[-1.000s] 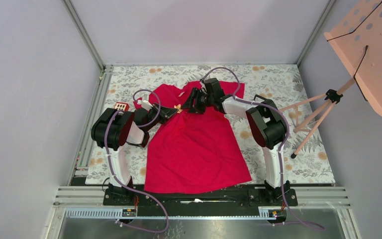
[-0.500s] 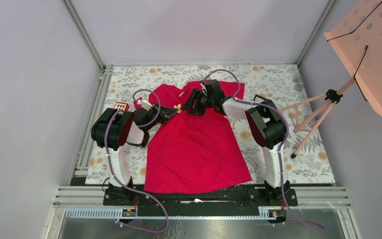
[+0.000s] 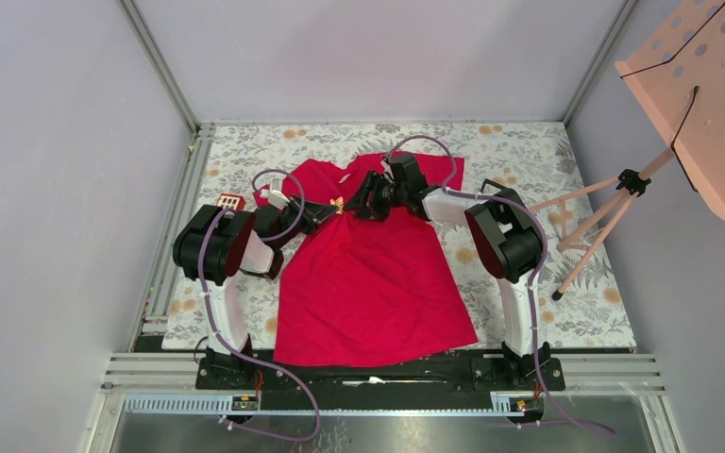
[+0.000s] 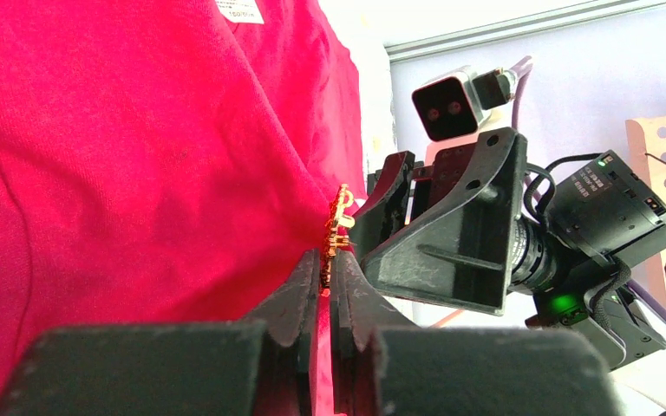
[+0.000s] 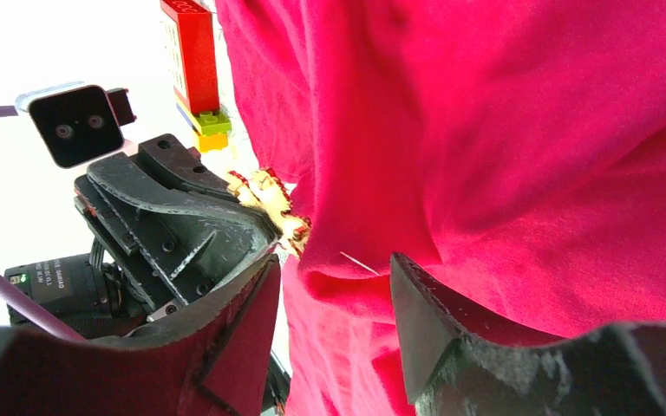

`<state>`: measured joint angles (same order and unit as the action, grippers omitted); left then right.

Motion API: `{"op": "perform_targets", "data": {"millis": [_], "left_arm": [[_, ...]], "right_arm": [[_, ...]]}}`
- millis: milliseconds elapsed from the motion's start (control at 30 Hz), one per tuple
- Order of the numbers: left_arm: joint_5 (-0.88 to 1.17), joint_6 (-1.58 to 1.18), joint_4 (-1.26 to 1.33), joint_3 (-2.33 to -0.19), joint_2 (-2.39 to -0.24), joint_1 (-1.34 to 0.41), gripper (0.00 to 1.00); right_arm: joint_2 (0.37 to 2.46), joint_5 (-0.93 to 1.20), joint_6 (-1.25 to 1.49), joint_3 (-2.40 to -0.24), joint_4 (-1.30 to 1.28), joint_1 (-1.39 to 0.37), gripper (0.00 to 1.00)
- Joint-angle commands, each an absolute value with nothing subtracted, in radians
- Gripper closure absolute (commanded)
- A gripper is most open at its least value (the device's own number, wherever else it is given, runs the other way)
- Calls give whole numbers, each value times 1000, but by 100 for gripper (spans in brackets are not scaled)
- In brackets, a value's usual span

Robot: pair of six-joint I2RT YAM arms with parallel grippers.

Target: Pin the brooch onto the clothing

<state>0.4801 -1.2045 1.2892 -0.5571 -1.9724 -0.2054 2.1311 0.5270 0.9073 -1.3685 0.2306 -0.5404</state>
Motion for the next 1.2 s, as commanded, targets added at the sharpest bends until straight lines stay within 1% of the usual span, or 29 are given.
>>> {"op": "perform_targets", "data": {"millis": [0, 433, 833, 1167], "left_arm": [[507, -1196, 1374, -574, -1975, -201, 100], [526, -1181, 1376, -568, -1976, -201, 100], [527, -1171, 1370, -569, -1982, -201, 100], [541, -1157, 1370, -572, -1982, -201, 100]], "right_arm": [[2066, 554, 917, -1356, 244, -540, 44], [2052, 566, 919, -1394, 255, -537, 44], [2001, 558, 904, -1380, 232, -536, 45], [2030, 574, 908, -1424, 226, -537, 45]]}}
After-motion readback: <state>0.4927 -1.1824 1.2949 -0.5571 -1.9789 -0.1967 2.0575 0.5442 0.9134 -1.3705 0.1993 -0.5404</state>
